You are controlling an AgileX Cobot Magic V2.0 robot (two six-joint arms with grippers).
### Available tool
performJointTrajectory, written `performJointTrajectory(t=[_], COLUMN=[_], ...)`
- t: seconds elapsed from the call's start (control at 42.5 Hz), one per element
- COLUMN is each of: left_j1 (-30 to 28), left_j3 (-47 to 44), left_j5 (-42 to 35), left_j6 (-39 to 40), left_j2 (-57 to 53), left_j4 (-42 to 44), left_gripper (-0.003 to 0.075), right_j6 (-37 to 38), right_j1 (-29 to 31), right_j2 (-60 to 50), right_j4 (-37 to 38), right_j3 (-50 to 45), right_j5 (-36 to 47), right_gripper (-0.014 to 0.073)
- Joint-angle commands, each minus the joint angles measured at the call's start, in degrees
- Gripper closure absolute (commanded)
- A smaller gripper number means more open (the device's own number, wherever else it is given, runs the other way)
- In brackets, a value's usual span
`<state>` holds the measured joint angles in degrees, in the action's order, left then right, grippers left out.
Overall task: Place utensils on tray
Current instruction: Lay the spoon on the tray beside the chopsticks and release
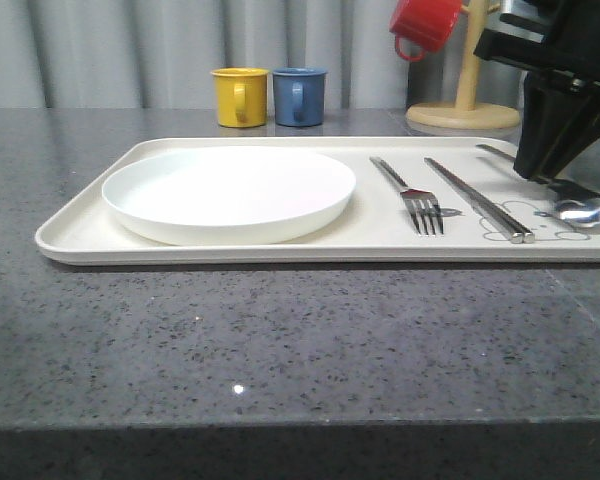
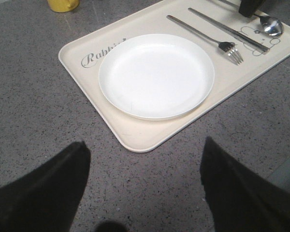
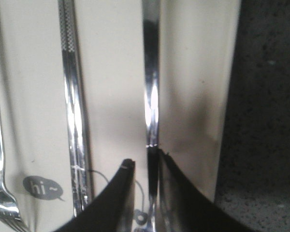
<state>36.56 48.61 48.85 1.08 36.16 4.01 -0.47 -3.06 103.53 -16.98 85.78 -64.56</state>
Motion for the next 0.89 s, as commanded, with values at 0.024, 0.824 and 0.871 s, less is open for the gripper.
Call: performJointTrajectory(t=[0.024,0.824,0.871], left_j1=[0.5,0.5,0.5], left_j3=[1.4,1.4,1.4], left_j5=[-4.2,-4.2,-4.2], left_j6=[0.8,0.8,0.8], left_j2=[-0.1,-0.1,-0.1], left_j4=[0.1,0.1,0.1], left_gripper=[0.0239,0.0239,0.0239], right_j6=[-0.1,-11.7,-11.7], right_j1=[0.1,-19.1,-19.1], right_j2=[-2.7,-28.8,-31.4], right_j4=[-0.6,5.9,5.9], right_j3=[1.7,-3.6,-5.5], right_j5=[1.3,5.5,5.9], right_gripper=[0.0261,0.0244,0.0244])
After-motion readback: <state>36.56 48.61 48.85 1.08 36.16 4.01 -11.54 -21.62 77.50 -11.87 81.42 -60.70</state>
